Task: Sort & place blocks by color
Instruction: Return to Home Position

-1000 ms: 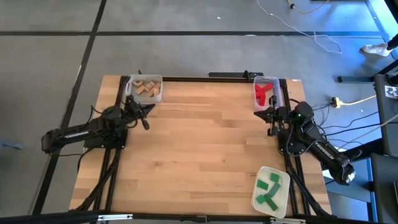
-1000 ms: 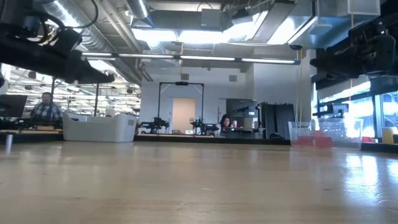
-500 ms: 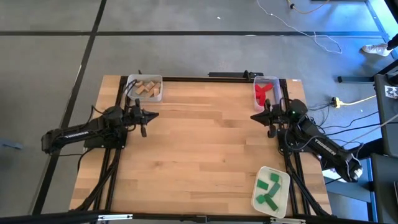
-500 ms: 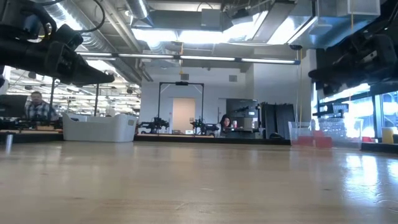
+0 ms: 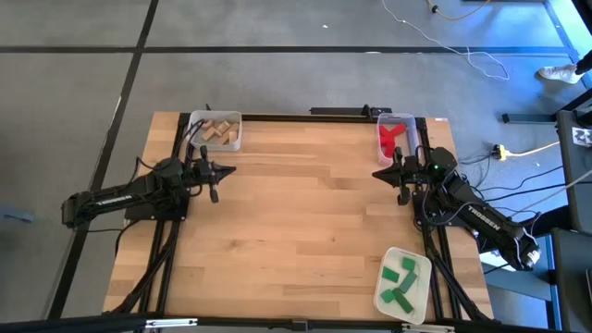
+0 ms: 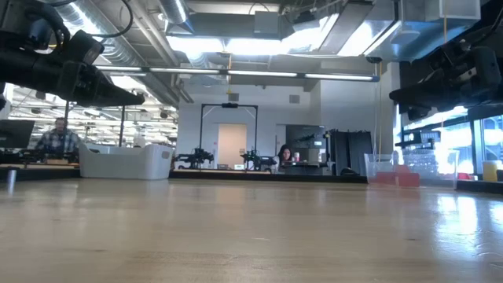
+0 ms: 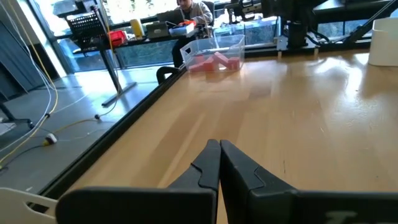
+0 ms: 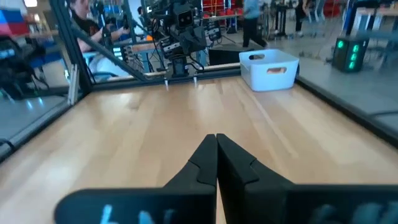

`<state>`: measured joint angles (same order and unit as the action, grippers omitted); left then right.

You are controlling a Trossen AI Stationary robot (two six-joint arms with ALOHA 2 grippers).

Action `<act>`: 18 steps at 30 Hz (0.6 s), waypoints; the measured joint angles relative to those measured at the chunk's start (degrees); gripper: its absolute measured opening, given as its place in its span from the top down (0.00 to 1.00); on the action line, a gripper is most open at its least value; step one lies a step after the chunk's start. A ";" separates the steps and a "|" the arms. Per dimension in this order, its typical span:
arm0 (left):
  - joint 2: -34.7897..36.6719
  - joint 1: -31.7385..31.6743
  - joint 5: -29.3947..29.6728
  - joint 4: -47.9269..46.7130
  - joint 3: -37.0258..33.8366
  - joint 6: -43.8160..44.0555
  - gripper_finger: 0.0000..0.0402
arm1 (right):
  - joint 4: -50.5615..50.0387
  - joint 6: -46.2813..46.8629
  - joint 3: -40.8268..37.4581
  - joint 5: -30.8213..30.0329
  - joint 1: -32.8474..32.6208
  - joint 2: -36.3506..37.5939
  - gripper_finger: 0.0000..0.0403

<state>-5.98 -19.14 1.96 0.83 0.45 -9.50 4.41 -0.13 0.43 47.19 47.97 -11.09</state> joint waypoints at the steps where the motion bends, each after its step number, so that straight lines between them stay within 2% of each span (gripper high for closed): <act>1: 0.00 0.00 0.00 0.01 0.00 -0.02 1.00 | 0.02 1.57 0.00 0.00 0.00 0.00 1.00; 6: 0.00 0.00 0.02 0.01 0.00 -0.10 1.00 | 0.06 5.85 0.00 0.01 0.00 0.00 1.00; 18: 0.00 0.00 0.03 0.03 0.00 -0.09 1.00 | 0.06 5.76 0.00 -0.01 0.00 0.00 1.00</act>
<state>-5.98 -19.14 1.99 0.86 0.45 -9.58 4.47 5.63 0.43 47.18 47.97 -11.09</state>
